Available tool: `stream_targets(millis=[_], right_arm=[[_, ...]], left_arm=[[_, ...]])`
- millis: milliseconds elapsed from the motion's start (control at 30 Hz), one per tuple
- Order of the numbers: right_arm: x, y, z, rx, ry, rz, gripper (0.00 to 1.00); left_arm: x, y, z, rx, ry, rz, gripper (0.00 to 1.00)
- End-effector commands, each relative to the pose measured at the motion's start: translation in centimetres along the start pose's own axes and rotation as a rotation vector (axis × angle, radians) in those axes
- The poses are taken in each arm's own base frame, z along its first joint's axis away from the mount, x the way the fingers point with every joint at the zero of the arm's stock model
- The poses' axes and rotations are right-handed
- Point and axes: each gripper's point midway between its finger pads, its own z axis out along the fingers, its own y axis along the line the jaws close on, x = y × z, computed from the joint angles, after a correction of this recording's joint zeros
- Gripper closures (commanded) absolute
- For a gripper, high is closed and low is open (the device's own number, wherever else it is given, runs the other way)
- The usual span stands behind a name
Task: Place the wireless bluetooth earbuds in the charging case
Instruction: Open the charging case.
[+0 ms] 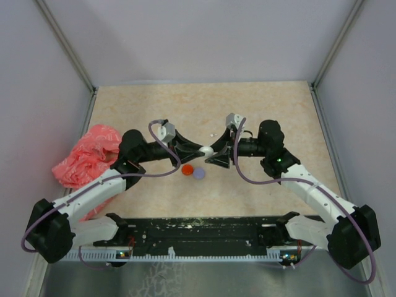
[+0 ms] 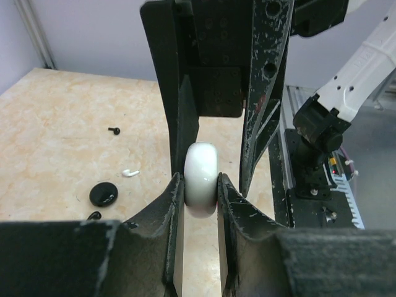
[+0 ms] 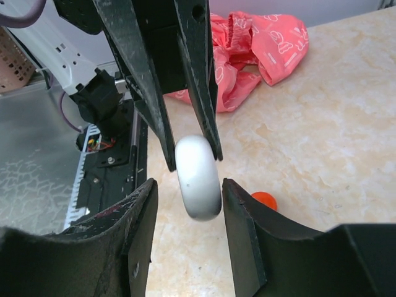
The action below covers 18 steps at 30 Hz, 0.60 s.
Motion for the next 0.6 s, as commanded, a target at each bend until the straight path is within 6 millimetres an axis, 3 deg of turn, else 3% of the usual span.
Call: stream_targets(millis=[0, 167, 567], right_arm=[[-3.0, 0.3, -0.3, -0.013, -0.017, -0.115, 0.54], [-2.7, 0.9, -0.5, -0.046, 0.029, -0.117, 0.56], [-0.9, 0.8, -0.6, -0.072, 0.12, -0.087, 0.68]], left_arm=[[0.5, -0.7, 0.3, 0.032, 0.081, 0.073, 1.0], [1.3, -0.5, 0.5, 0.004, 0.162, 0.095, 1.0], [1.2, -1.0, 0.5, 0.008, 0.185, 0.131, 1.0]])
